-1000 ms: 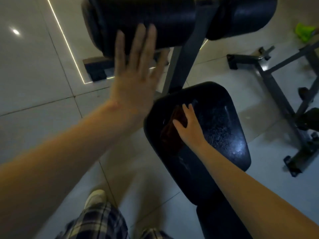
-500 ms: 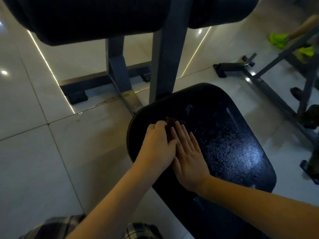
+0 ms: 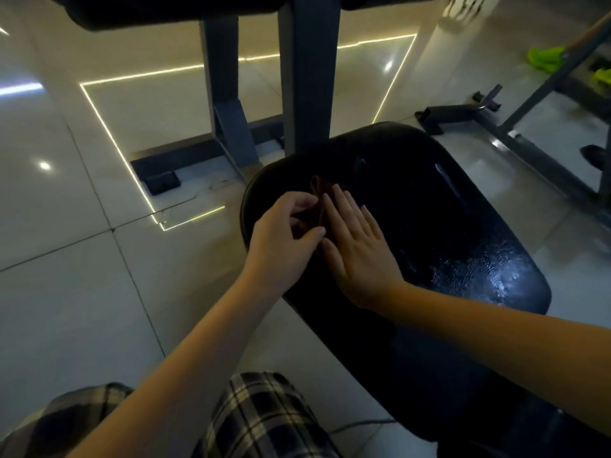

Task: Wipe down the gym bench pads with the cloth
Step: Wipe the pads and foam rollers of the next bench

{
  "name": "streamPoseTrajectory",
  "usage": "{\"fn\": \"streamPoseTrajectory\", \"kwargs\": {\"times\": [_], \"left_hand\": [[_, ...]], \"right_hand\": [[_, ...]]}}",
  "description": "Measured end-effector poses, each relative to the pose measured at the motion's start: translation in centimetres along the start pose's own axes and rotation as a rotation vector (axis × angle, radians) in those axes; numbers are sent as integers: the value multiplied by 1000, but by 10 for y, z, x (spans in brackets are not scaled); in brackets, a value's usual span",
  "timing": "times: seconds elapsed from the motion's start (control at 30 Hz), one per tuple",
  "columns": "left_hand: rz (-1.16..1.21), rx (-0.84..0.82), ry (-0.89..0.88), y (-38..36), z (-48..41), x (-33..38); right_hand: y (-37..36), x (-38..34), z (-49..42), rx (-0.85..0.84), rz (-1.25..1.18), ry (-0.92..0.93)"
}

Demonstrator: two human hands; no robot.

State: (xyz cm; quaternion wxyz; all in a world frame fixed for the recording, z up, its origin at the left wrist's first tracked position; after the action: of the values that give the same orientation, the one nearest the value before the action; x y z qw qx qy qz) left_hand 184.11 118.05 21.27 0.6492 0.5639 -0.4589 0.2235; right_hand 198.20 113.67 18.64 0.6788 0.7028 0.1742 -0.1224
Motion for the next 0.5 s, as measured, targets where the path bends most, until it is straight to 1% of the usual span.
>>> {"fn": "streamPoseTrajectory", "kwargs": {"times": [0.1,0.17,0.23,0.27,0.37,0.4,0.5], "left_hand": [[-48,40,-31,-3,5,5],[-58,25,-25,-4,6,8],[-72,-30,-27,-5,7,12],[-118,-51,-57,-7,8,15],[-359,-105,-178,-11,10,25],[-402,-132,-214,-11,12,28],[-378,-288,-289,-13,19,33]], "right_hand": [[3,-2,0,43,-78,-12],[6,-3,1,104,-168,-7],[8,0,3,159,-275,-19],[9,3,4,182,-342,-30],[14,10,4,246,-590,-51],[16,11,4,265,-673,-56],[24,14,4,324,-949,-126]]}}
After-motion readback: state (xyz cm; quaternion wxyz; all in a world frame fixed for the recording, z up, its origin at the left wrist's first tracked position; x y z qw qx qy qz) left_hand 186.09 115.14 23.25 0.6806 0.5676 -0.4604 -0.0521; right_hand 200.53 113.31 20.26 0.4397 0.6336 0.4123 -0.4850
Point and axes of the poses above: each hand's wrist, its own z-axis away from the middle knuckle, its own y-axis out of the back of the hand, x = y × z, the point moved 2 cm from there along -z, towards the middle knuckle, and after that the axes turned 12 degrees about -z, right-handed, at the moved point
